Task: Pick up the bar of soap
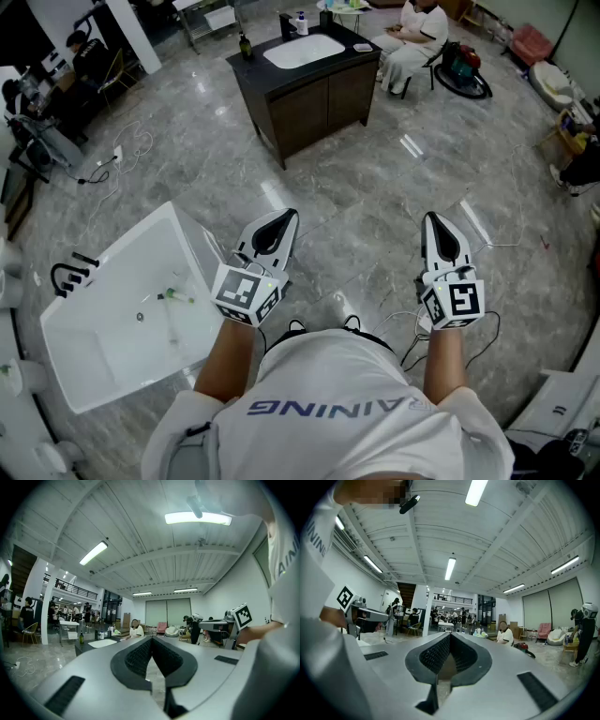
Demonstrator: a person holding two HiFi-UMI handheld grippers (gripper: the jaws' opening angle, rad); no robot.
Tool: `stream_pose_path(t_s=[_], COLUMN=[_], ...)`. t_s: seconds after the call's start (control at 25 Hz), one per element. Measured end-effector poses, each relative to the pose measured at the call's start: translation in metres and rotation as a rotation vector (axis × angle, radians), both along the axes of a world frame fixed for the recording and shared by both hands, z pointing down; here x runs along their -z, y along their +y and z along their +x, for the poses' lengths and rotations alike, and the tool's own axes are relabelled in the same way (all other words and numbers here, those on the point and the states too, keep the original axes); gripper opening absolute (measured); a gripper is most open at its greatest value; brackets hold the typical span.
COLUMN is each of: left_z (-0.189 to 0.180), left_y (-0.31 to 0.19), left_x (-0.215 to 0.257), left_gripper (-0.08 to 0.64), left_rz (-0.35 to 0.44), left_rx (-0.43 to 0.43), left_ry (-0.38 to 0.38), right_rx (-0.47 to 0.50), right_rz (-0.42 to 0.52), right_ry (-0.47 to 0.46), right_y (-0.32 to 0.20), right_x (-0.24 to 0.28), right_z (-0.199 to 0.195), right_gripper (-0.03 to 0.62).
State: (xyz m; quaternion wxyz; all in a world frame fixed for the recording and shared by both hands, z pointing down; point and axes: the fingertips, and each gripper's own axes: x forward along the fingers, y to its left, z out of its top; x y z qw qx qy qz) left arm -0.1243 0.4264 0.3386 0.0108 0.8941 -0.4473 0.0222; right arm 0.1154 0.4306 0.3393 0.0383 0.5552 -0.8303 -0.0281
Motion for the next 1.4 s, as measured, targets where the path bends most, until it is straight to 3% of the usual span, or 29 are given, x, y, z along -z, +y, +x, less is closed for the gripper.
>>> stream_pose_path(t_s=[0.8, 1.4], left_z=[0.010, 0.056], left_y=[0.003, -0.007], left_x=[0.004, 0.005], left_gripper=[0.000, 0.000], left_rz=[-0.003, -0.005], left_rx=[0.005, 0.020], left_ry=[-0.020, -0.049], right_rx=[0.004, 0.008], right_rz=[0.000, -0.021], right_ry=[-0.055, -0.088], right_y=[0.002, -0.013], right_x=[0.003, -0.008], right_z=[0.008, 0.058], right_gripper=[0.015, 0.015])
